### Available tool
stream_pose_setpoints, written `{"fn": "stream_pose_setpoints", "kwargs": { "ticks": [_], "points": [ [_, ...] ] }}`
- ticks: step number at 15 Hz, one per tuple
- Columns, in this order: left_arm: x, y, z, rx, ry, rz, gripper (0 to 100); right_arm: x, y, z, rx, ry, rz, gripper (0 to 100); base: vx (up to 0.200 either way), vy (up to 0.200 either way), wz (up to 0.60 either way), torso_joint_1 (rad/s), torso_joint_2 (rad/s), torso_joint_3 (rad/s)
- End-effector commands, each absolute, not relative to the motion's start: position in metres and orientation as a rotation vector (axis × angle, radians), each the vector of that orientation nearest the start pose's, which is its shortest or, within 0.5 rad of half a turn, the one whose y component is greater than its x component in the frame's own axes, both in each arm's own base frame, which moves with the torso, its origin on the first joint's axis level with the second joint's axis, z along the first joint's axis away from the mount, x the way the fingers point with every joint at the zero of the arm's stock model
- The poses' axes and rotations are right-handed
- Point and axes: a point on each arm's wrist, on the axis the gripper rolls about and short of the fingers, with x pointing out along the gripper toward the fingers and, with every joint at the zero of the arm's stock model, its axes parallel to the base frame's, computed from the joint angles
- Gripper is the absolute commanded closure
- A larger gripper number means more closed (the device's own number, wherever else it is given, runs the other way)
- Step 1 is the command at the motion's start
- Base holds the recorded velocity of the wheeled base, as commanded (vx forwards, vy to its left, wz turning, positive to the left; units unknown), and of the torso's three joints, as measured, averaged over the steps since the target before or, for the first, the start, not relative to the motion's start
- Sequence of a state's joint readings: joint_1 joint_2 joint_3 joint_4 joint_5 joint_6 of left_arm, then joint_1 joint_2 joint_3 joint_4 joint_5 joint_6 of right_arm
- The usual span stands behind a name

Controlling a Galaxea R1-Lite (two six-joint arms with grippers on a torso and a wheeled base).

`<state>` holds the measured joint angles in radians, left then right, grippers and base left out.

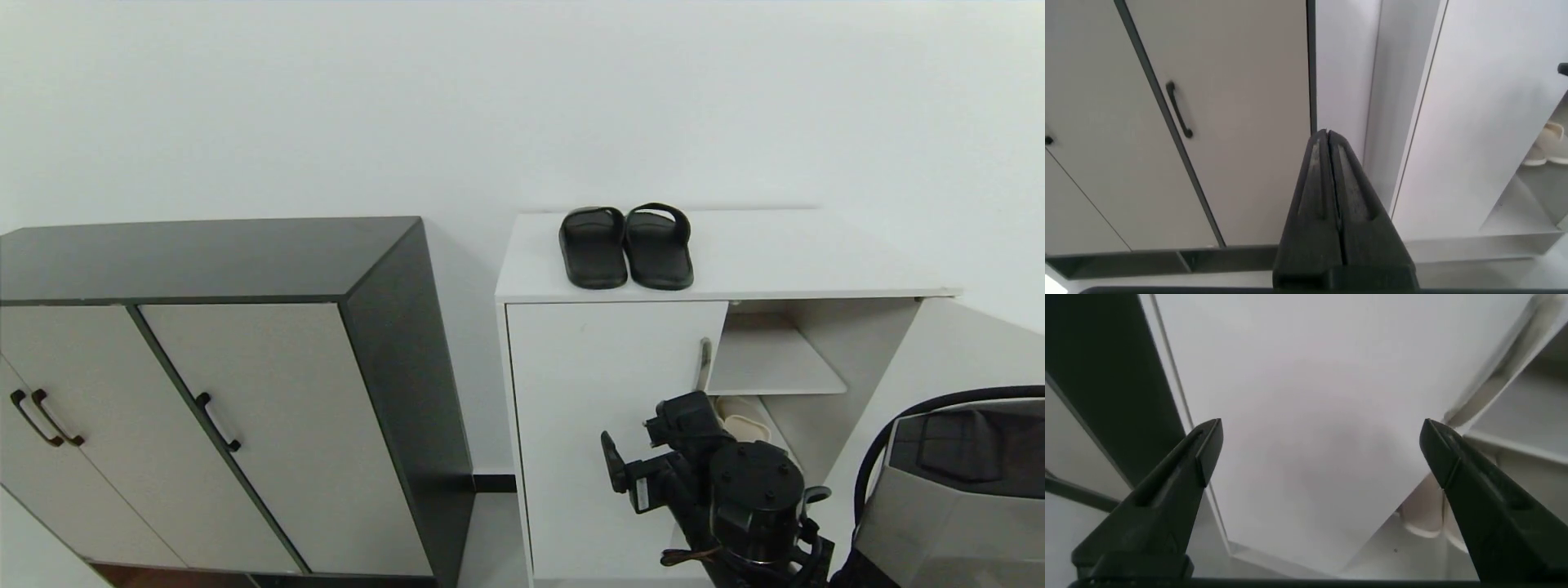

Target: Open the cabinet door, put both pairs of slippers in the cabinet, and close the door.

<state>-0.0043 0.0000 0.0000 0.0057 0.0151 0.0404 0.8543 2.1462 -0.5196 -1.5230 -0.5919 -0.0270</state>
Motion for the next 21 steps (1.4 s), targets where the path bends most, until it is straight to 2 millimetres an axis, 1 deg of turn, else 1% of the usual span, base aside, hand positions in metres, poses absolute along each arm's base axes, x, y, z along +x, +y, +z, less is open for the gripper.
{"fn": "stream_pose_setpoints", "kwargs": {
  "ticks": [1,10,12,13,14,15,16,17,19,21],
  "points": [
    [-0.023,0.0,0.075,0.04,0.006,0.011,100,0.224,0.238,0.062,-0.099,0.077,0.263,0,0.0,0.0,0.0,0.203,-0.51,-0.31],
    [-0.023,0.0,0.075,0.04,0.006,0.011,100,0.224,0.239,0.063,-0.095,0.072,0.268,0,0.0,0.0,0.0,0.232,-0.55,-0.317],
    [-0.023,0.0,0.075,0.041,0.008,0.011,100,0.224,0.24,0.064,-0.077,0.064,0.323,0,0.0,0.0,0.0,0.264,-0.59,-0.327],
    [-0.023,0.0,0.075,0.041,0.006,0.009,100,0.225,0.241,0.061,-0.072,0.057,0.341,0,0.0,0.0,0.0,0.203,-0.47,-0.237],
    [-0.023,0.0,0.075,0.041,0.006,0.009,100,0.226,0.242,0.057,-0.081,0.064,0.357,0,0.0,0.0,0.0,0.09,-0.2,-0.119],
    [-0.023,0.0,0.075,0.041,0.006,0.009,100,0.228,0.24,0.058,-0.101,0.058,0.351,0,0.0,0.0,0.0,0.036,-0.09,-0.051],
    [-0.023,0.0,0.075,0.041,0.008,0.009,100,0.231,0.242,0.072,-0.092,0.007,0.346,0,0.0,0.0,0.0,0.022,-0.05,-0.032],
    [-0.023,0.0,0.075,0.041,0.008,0.009,100,0.238,0.248,0.085,-0.087,-0.007,0.325,0,0.0,0.0,0.0,0.0,0.0,0.0],
    [-0.023,0.0,0.075,0.043,0.006,0.009,100,0.247,0.249,0.116,-0.111,0.036,0.239,0,0.0,0.0,0.0,0.0,0.0,0.0],
    [-0.023,0.0,0.075,0.041,0.008,0.009,100,0.252,0.254,0.139,-0.113,0.083,0.125,0,0.0,0.0,0.0,0.0,0.0,0.0]
  ]
}}
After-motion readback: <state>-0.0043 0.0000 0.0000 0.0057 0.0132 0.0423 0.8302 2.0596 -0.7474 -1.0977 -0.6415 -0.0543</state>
